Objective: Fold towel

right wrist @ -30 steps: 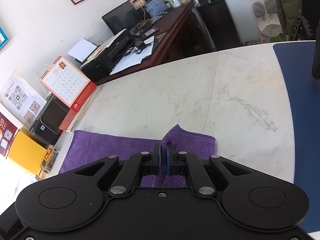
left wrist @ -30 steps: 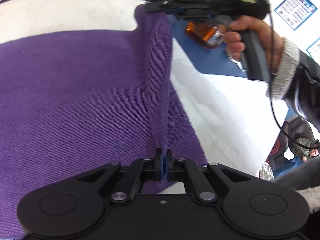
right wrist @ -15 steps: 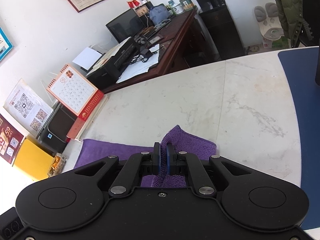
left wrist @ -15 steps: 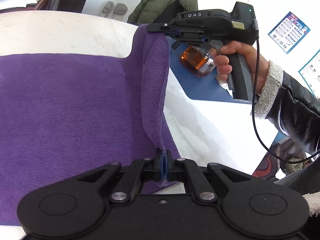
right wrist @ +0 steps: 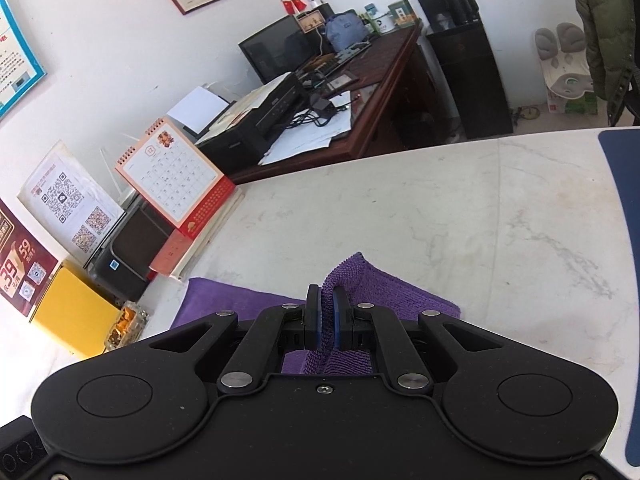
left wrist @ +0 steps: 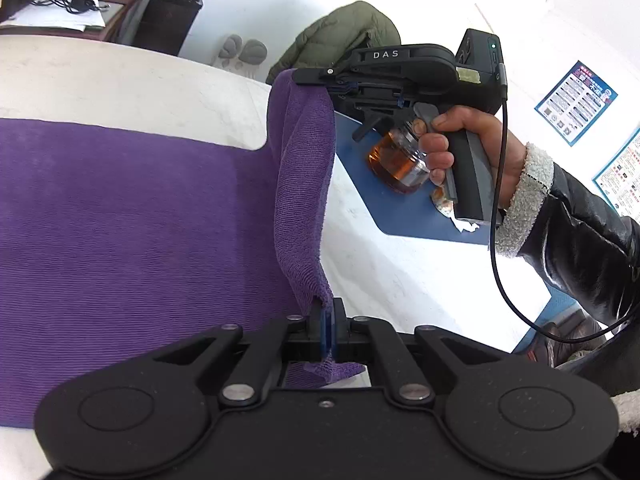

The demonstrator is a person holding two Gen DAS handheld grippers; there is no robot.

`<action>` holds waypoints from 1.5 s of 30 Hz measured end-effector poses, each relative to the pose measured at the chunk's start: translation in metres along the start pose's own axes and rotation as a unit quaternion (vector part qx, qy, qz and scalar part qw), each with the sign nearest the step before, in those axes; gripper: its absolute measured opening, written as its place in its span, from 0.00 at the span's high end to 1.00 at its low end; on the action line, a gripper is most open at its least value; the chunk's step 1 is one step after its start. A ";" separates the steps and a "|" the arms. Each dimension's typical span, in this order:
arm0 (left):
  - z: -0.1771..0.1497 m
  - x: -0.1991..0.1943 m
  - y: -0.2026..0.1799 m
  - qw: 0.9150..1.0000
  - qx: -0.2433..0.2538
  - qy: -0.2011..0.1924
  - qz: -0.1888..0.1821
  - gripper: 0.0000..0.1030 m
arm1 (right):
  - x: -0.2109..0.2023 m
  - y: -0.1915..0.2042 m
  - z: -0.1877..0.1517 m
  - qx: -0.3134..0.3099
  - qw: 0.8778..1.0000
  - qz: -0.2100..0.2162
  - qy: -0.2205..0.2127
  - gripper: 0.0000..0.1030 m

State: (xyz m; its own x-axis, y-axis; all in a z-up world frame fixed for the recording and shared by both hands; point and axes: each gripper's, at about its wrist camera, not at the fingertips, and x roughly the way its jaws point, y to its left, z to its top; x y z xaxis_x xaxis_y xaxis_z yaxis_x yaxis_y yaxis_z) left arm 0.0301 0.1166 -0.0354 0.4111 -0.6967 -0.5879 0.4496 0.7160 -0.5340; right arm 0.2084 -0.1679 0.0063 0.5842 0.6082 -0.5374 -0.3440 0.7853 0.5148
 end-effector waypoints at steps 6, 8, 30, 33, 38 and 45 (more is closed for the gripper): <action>-0.003 -0.010 0.009 1.000 -0.006 -0.015 0.001 0.98 | 0.017 0.020 0.002 -0.009 1.000 0.002 0.004 0.95; -0.004 -0.018 0.018 1.000 -0.009 -0.017 0.001 0.98 | 0.024 0.026 0.002 -0.012 1.000 0.001 0.005 0.95; -0.009 -0.047 0.066 0.998 -0.031 -0.025 0.051 0.98 | 0.096 0.089 -0.008 -0.042 0.999 0.008 0.034 0.95; -0.007 -0.052 0.066 0.997 -0.026 -0.030 0.062 0.98 | 0.099 0.094 -0.007 -0.047 0.998 0.013 0.037 0.95; -0.004 -0.056 0.066 0.995 -0.021 -0.033 0.089 0.98 | 0.106 0.105 0.000 -0.058 0.997 0.022 0.039 0.95; -0.004 -0.062 0.065 0.991 -0.010 -0.031 0.130 0.98 | 0.120 0.116 0.004 -0.074 0.996 0.031 0.049 0.95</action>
State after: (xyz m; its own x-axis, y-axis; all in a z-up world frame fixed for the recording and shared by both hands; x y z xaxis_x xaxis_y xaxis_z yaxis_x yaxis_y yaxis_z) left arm 0.0308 0.2062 -0.0358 0.5595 -0.4890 -0.6692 0.3059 0.8722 -0.3817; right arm 0.2412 -0.0048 0.0038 0.4860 0.6588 -0.5743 -0.4860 0.7499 0.4489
